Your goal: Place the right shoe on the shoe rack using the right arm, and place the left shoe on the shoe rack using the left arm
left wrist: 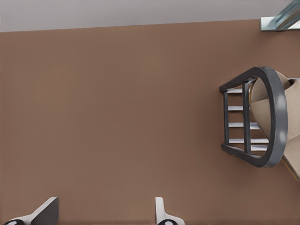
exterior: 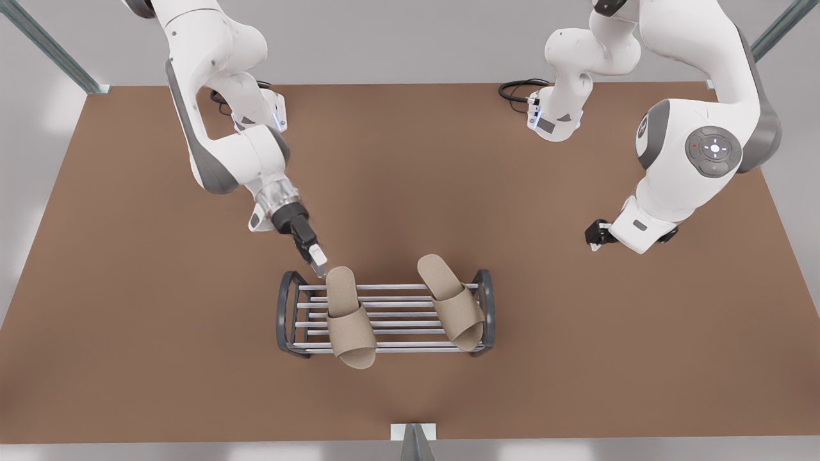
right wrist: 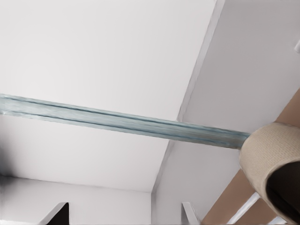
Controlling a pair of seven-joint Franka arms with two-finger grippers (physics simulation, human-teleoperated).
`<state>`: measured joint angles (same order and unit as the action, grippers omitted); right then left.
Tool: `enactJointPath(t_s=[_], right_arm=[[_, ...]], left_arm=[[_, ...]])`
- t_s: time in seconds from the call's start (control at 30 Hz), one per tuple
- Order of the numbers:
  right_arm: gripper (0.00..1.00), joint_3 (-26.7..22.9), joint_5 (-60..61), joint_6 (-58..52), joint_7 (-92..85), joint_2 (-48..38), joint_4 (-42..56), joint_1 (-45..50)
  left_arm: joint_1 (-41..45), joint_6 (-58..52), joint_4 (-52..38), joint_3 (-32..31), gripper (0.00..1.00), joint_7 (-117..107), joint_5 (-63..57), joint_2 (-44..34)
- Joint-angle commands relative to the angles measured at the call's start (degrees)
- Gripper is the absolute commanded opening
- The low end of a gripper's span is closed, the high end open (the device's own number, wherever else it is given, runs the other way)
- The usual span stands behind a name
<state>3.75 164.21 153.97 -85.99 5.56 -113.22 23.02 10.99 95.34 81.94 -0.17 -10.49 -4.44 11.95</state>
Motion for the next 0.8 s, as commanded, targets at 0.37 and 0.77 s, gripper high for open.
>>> enactJointPath(t_s=[0.37,0.77], right_arm=[[1.00,-22.30,-144.36,-55.89,71.13,-0.19,18.83,-19.95],[1.00,-8.85,-159.99,-58.53,91.44,0.25,15.84,-17.40]], left_arm=[[0.44,-1.91,-0.02,-0.79,1.00,-1.72,-0.05,-1.05],[1.58,-2.26,-0.72,-1.23,1.00,-4.98,-0.05,-0.53]])
